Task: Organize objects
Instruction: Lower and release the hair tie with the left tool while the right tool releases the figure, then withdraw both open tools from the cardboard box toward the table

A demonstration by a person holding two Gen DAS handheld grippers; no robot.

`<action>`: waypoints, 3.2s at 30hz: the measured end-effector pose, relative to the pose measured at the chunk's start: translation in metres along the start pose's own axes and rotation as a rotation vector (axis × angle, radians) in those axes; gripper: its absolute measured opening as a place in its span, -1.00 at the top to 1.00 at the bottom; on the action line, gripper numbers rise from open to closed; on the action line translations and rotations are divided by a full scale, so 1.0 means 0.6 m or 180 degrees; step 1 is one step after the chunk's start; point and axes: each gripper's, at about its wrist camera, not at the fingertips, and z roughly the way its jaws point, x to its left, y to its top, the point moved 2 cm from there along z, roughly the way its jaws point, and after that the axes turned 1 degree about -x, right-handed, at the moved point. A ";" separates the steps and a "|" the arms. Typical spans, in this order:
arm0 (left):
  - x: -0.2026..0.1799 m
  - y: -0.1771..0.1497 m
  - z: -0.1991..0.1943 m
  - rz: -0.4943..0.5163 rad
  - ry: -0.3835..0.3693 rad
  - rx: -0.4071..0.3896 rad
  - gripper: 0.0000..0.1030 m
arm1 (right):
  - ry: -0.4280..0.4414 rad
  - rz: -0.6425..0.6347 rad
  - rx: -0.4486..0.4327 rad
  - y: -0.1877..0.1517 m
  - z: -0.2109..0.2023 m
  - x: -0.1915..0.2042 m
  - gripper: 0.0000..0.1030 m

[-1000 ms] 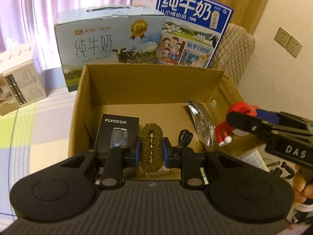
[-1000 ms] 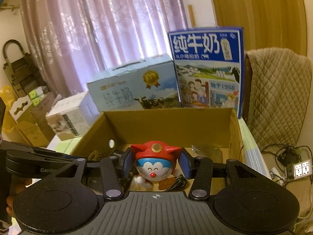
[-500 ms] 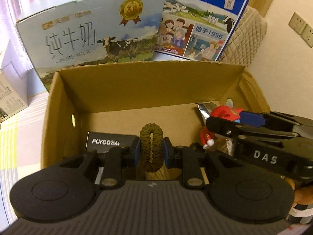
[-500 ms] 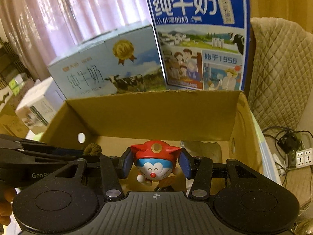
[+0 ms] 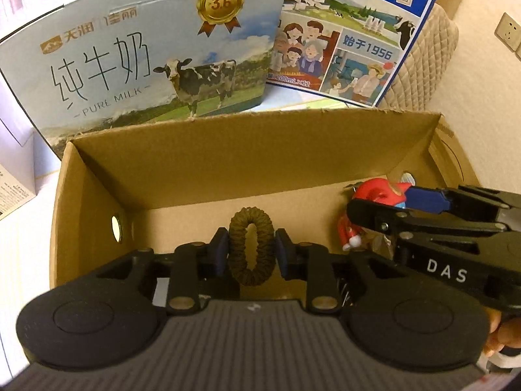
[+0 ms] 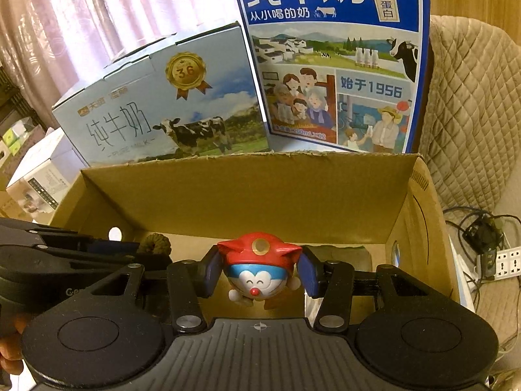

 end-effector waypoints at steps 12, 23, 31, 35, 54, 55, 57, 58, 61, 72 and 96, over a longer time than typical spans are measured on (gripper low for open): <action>0.019 0.005 -0.011 -0.0094 0.0032 -0.0073 -0.29 | 0.0014 0.0051 -0.0001 0.002 0.001 -0.002 0.09; 0.026 -0.001 -0.025 -0.0148 0.0072 -0.0090 -0.51 | 0.0028 0.0105 -0.0223 0.012 -0.014 -0.001 -0.17; 0.026 -0.007 -0.042 -0.0184 0.0031 -0.0125 -0.69 | 0.0032 0.0165 -0.0268 0.010 -0.040 -0.010 -0.41; 0.022 -0.021 -0.053 -0.0170 -0.0024 -0.0129 -0.70 | 0.0048 0.0207 -0.0288 -0.003 -0.062 -0.015 -0.47; -0.011 -0.087 -0.175 -0.0097 0.0046 -0.0463 -0.80 | 0.0041 0.0403 -0.0599 -0.074 -0.212 -0.011 -0.58; -0.011 -0.093 -0.184 -0.0094 0.0060 -0.0488 -0.81 | 0.0054 0.0412 -0.0633 -0.078 -0.222 -0.008 -0.59; -0.012 -0.105 -0.201 -0.0102 0.0078 -0.0533 -0.81 | 0.0059 0.0414 -0.0674 -0.087 -0.240 -0.002 -0.59; -0.012 -0.112 -0.209 -0.0111 0.0090 -0.0552 -0.84 | 0.0059 0.0409 -0.0683 -0.092 -0.248 0.002 -0.59; -0.014 -0.133 -0.233 -0.0134 0.0145 -0.0589 -0.91 | 0.0098 0.0374 -0.0659 -0.109 -0.268 0.015 -0.60; -0.023 -0.212 -0.309 -0.0216 0.0208 -0.0584 -0.91 | 0.0215 0.0359 -0.0668 -0.171 -0.326 0.046 -0.61; -0.010 -0.401 -0.354 -0.0439 0.0266 -0.0180 -0.91 | 0.0474 -0.0026 0.0059 -0.342 -0.346 0.108 -0.61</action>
